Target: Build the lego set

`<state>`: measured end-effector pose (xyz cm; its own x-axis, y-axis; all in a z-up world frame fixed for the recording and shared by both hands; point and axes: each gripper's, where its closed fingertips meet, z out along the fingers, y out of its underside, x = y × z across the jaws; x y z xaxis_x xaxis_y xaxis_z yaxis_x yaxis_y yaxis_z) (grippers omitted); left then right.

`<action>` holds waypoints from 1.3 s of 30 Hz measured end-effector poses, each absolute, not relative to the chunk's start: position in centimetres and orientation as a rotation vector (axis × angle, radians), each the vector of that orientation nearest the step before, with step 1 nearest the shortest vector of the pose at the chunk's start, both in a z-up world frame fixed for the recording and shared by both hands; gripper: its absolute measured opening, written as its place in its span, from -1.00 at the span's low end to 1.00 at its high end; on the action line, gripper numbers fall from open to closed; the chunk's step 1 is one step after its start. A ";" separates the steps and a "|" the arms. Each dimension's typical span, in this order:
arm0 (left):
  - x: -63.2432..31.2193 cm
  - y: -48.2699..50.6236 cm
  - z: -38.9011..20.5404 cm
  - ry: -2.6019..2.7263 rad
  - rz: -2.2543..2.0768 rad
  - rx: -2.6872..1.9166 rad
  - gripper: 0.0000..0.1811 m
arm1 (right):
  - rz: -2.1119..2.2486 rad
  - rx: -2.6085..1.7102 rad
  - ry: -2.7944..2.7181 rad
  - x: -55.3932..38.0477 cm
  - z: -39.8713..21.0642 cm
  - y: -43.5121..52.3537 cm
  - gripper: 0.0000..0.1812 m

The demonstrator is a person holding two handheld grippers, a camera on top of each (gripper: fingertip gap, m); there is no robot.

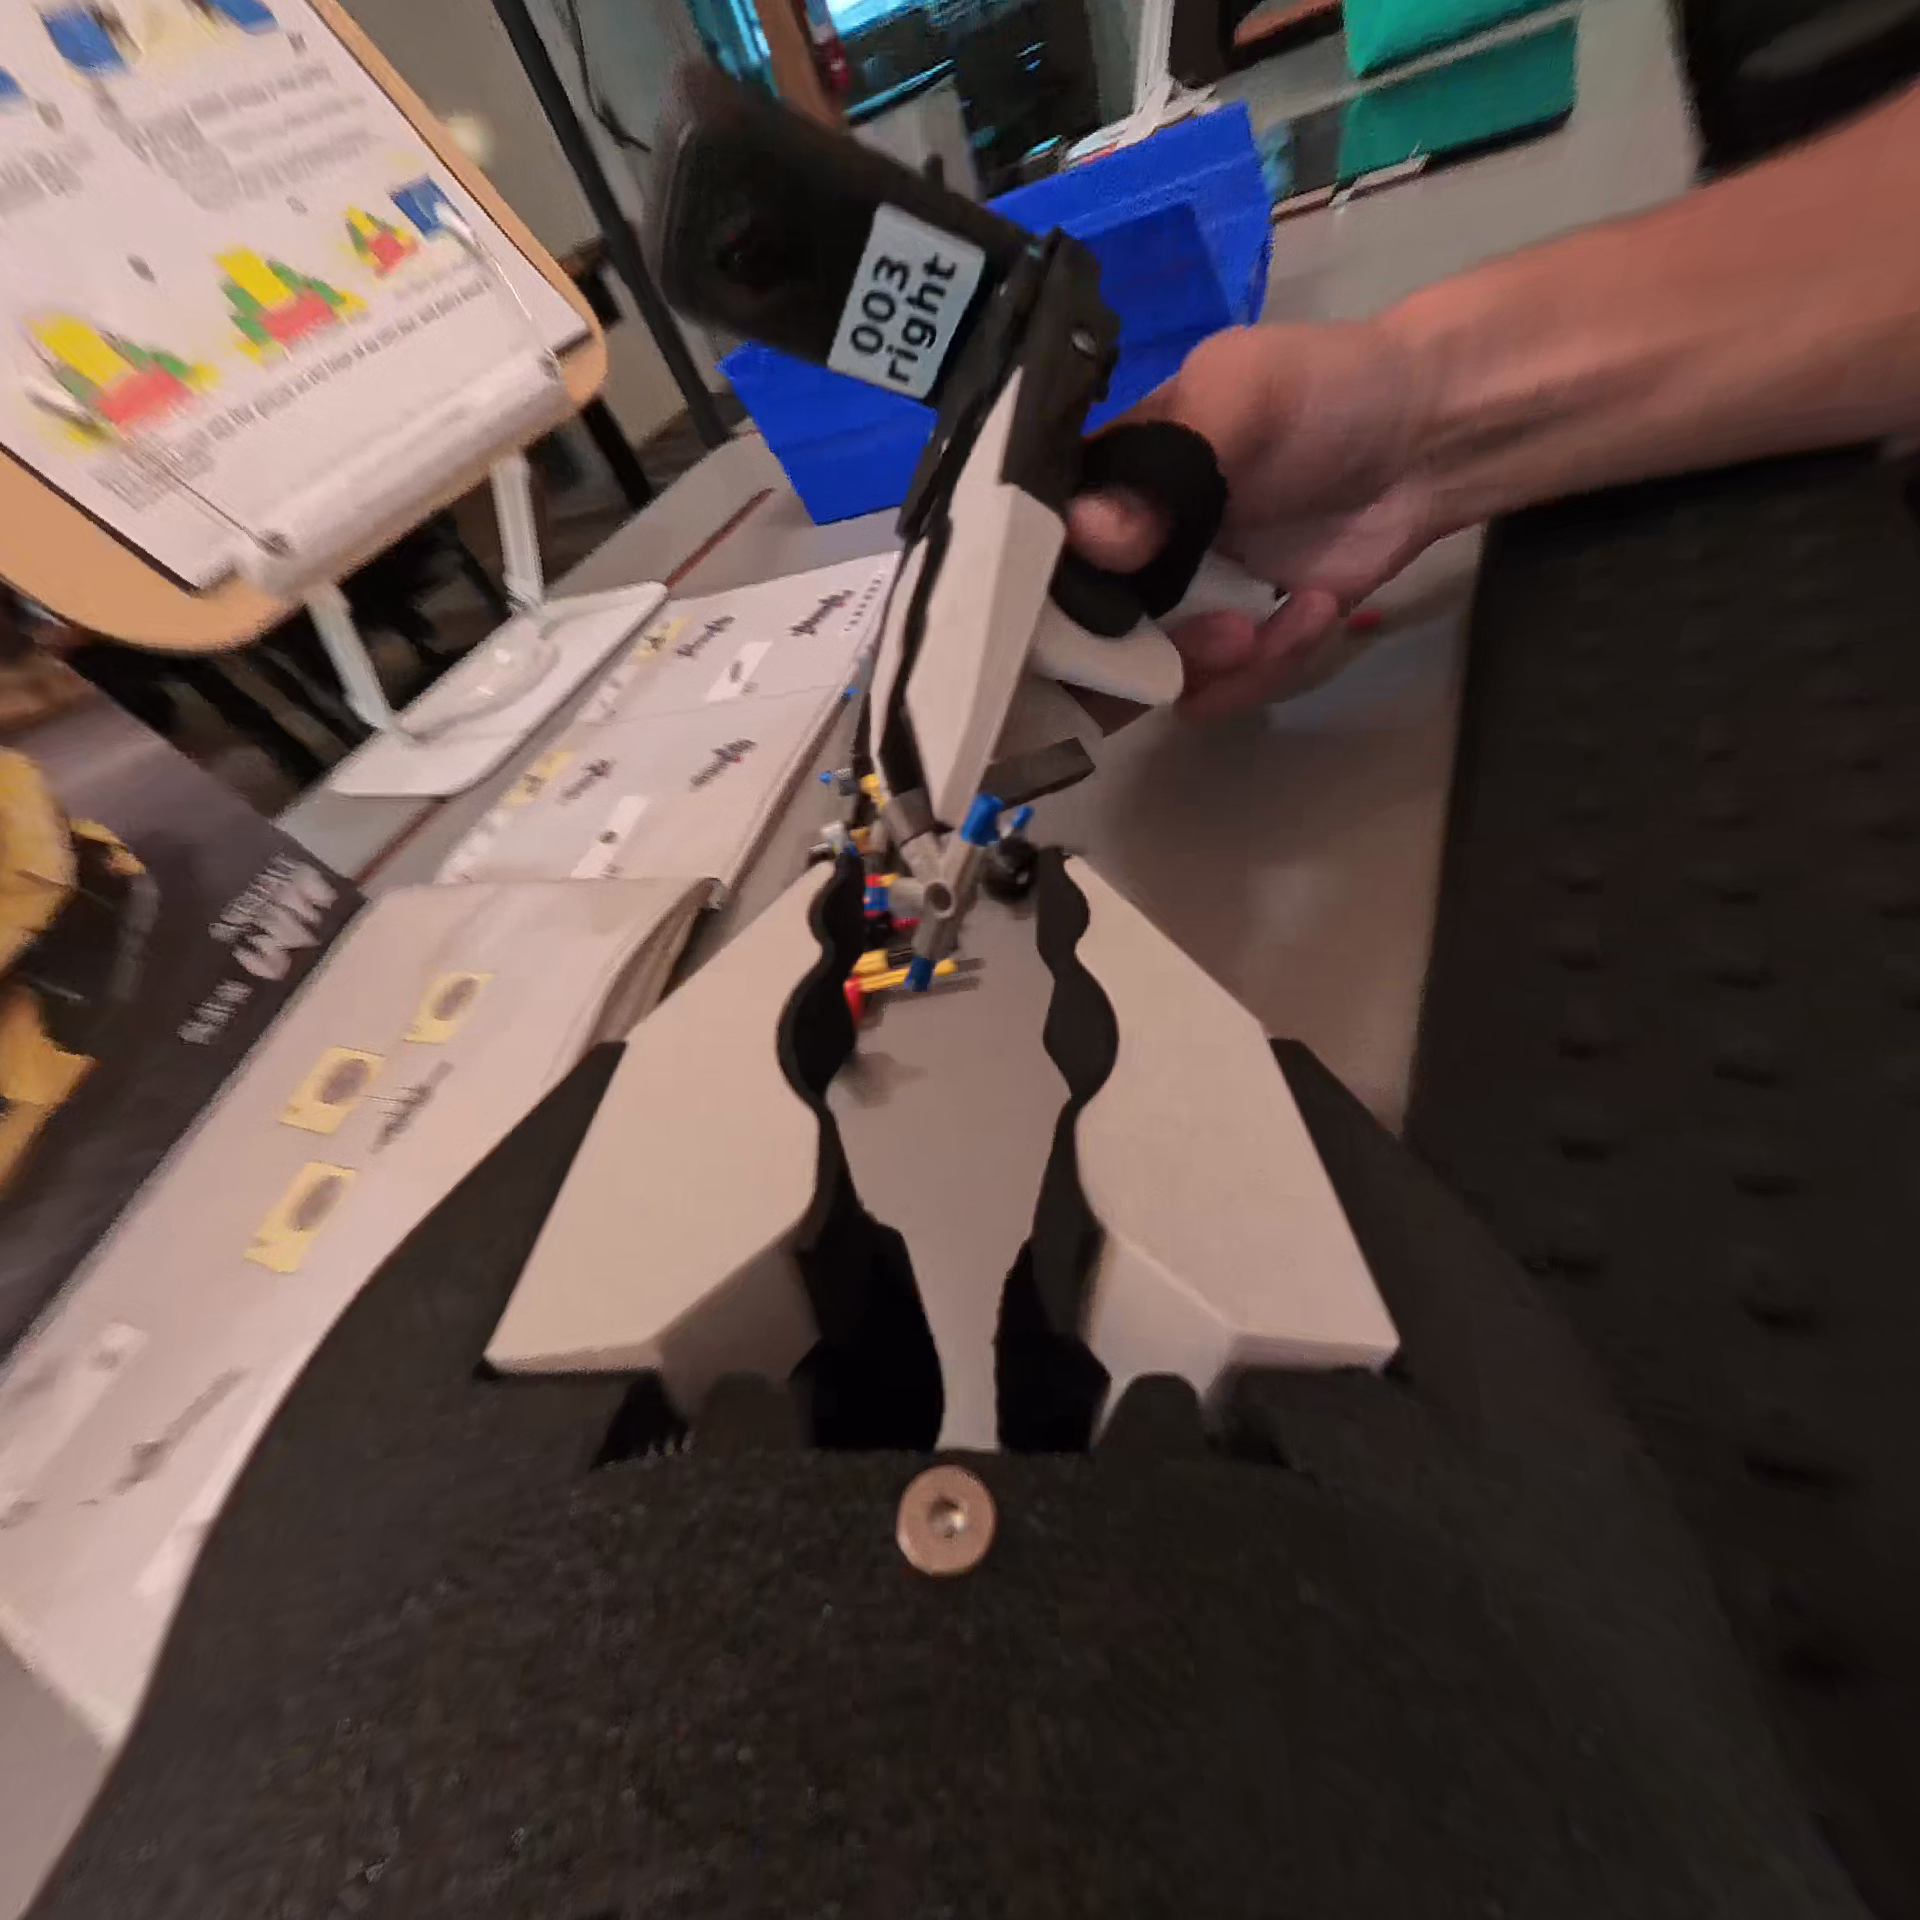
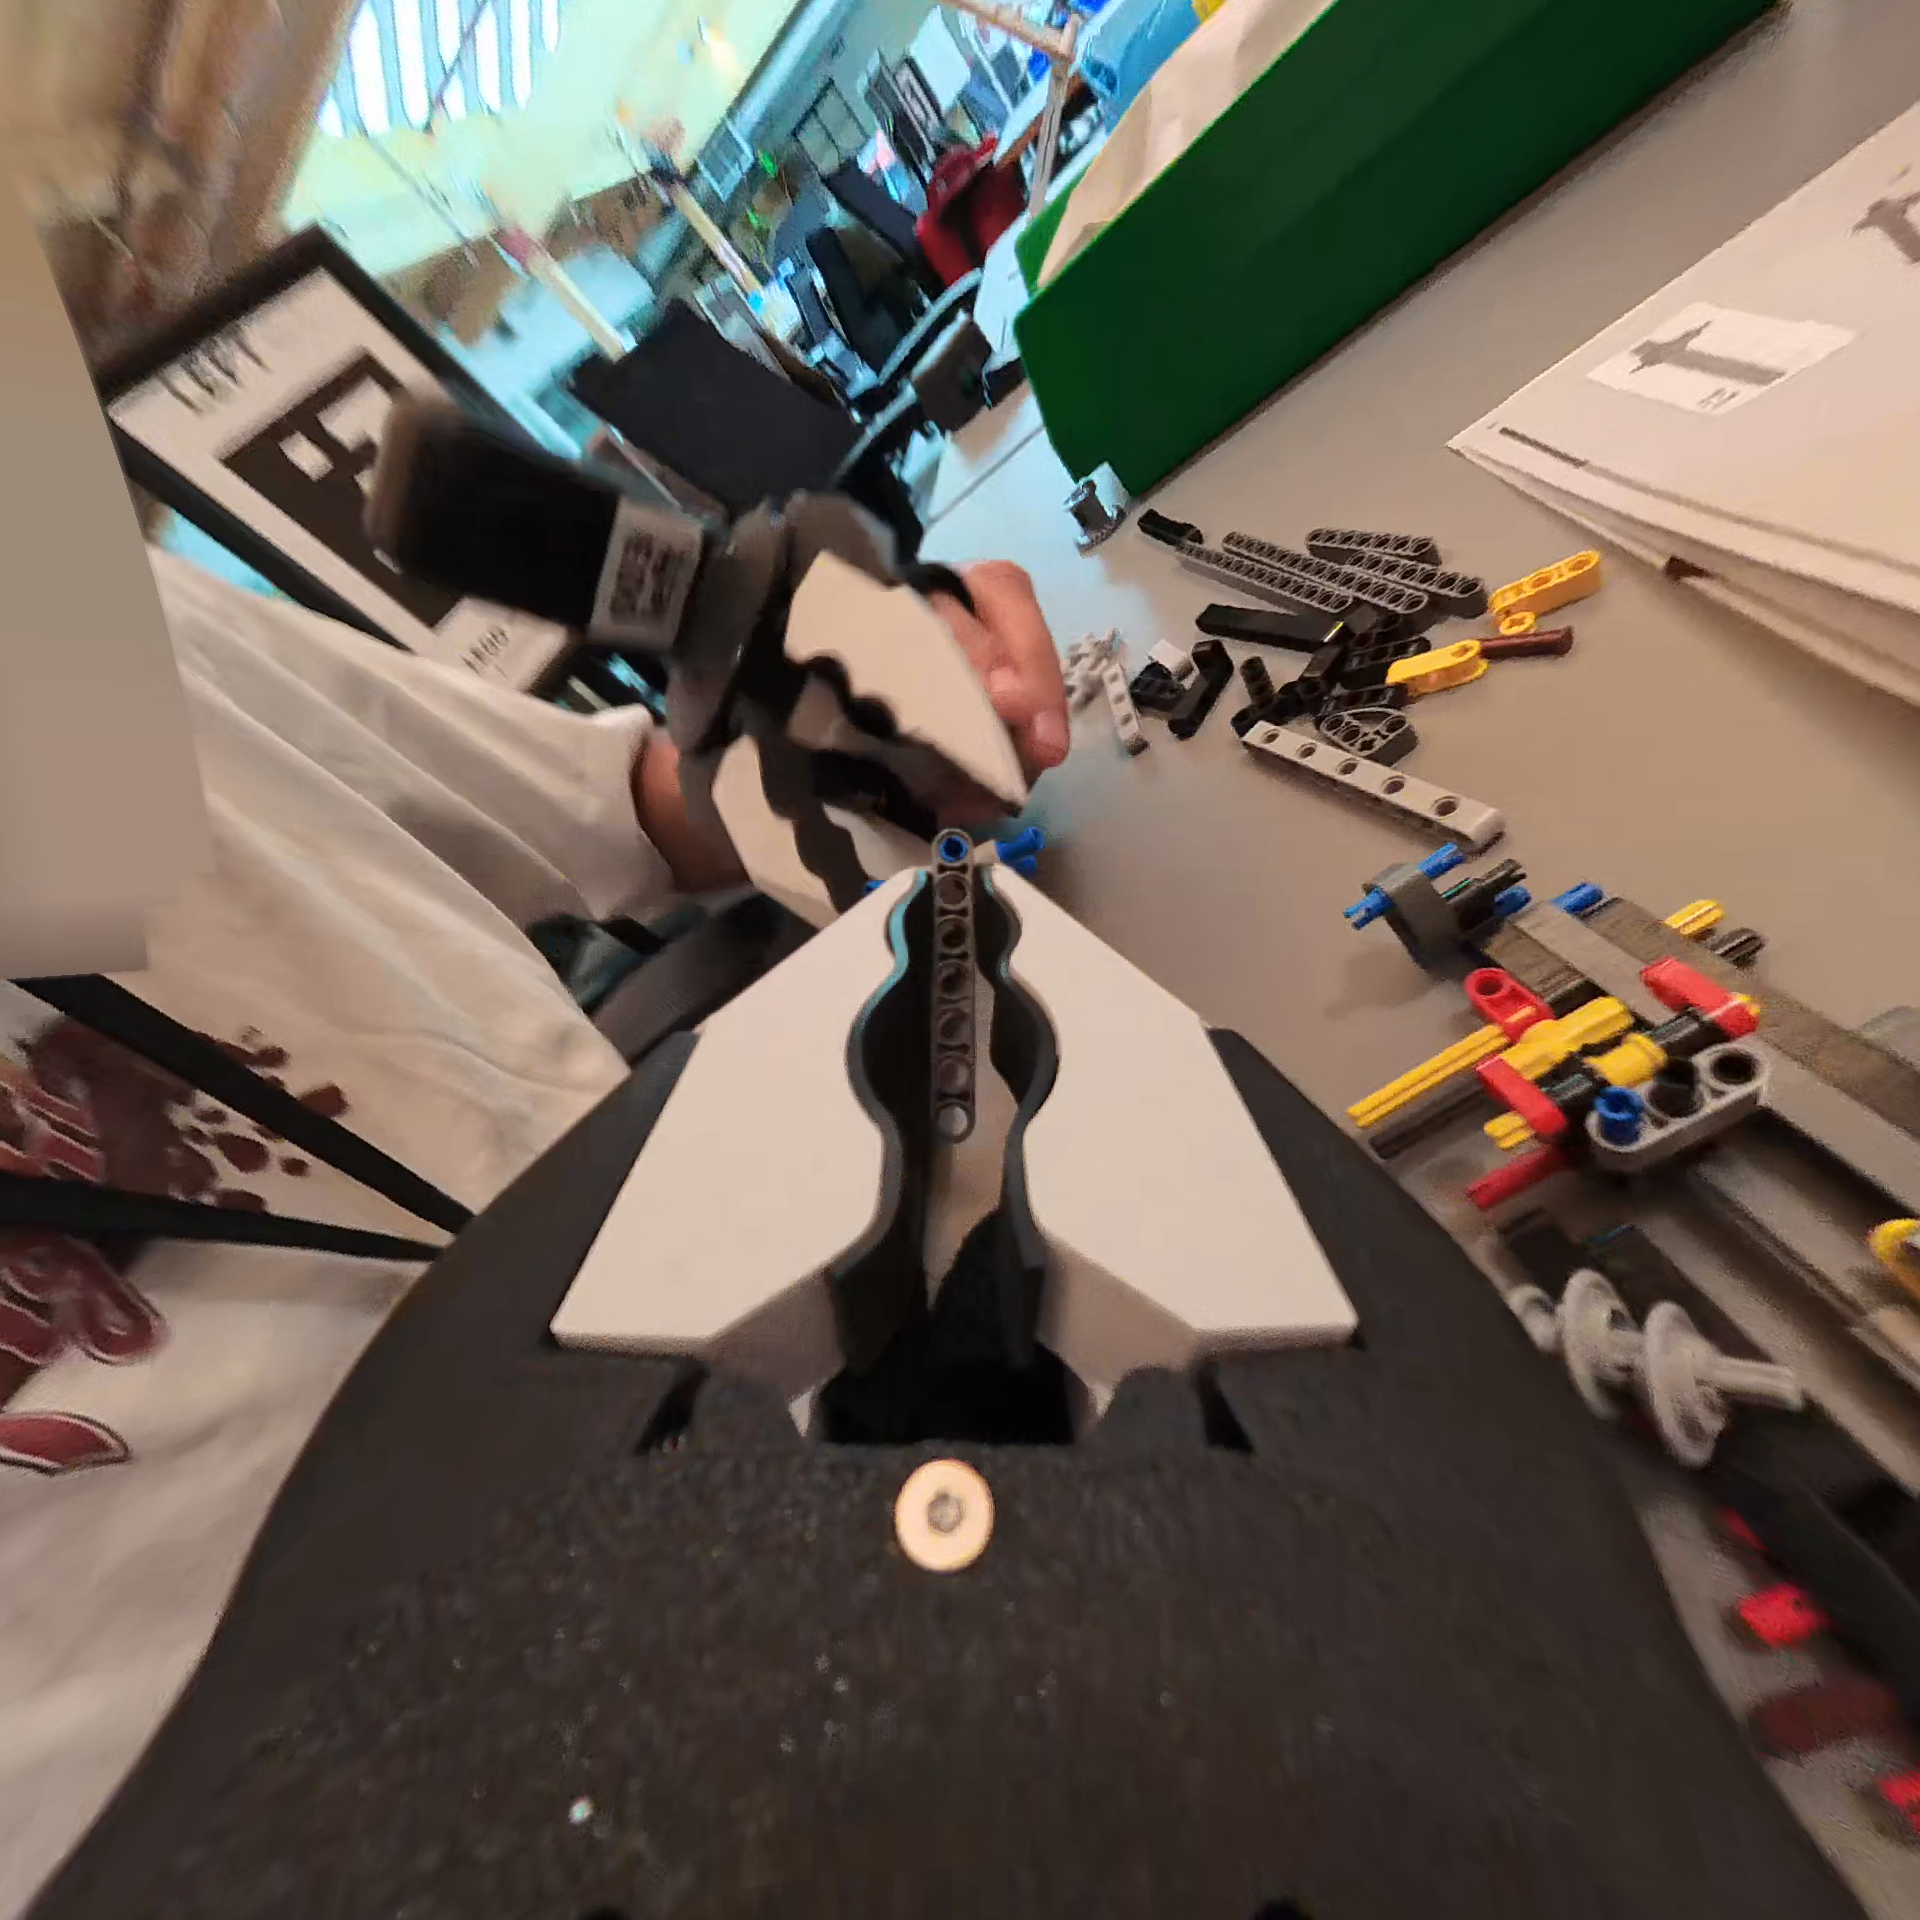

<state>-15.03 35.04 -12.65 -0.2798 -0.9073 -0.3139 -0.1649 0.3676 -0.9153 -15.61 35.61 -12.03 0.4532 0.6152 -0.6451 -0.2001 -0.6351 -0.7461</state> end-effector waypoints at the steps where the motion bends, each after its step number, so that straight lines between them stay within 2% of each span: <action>1: -14.9 35.1 -12.6 1.686 -0.925 -0.919 -0.71 | 1.310 -1.882 -0.302 -15.5 -11.9 35.8 -0.94; 4: -14.5 36.3 -11.9 1.605 -0.748 -0.884 -0.88 | 1.434 -1.831 -0.172 -15.7 -11.5 36.3 -0.94; 7: -14.1 36.8 -11.5 1.571 -0.651 -0.887 -0.91 | 1.516 -1.773 -0.070 -15.3 -10.9 36.8 -0.94; 12: -14.2 36.3 -11.5 1.594 -0.671 -0.861 -0.91 | 1.584 -1.722 -0.065 -15.2 -10.4 36.5 -0.91; 20: -14.3 36.4 -11.6 1.591 -0.560 -0.800 -0.92 | 1.465 -1.789 -0.118 -15.1 -10.8 36.5 -0.94; 35: -14.6 36.5 -11.4 1.571 -0.477 -0.740 -0.93 | 1.613 -1.732 -0.022 -15.1 -10.6 36.6 -0.94; 39: -14.6 36.5 -11.8 1.576 -0.316 -0.649 -0.94 | 1.685 -1.734 0.041 -15.0 -11.0 36.6 -0.95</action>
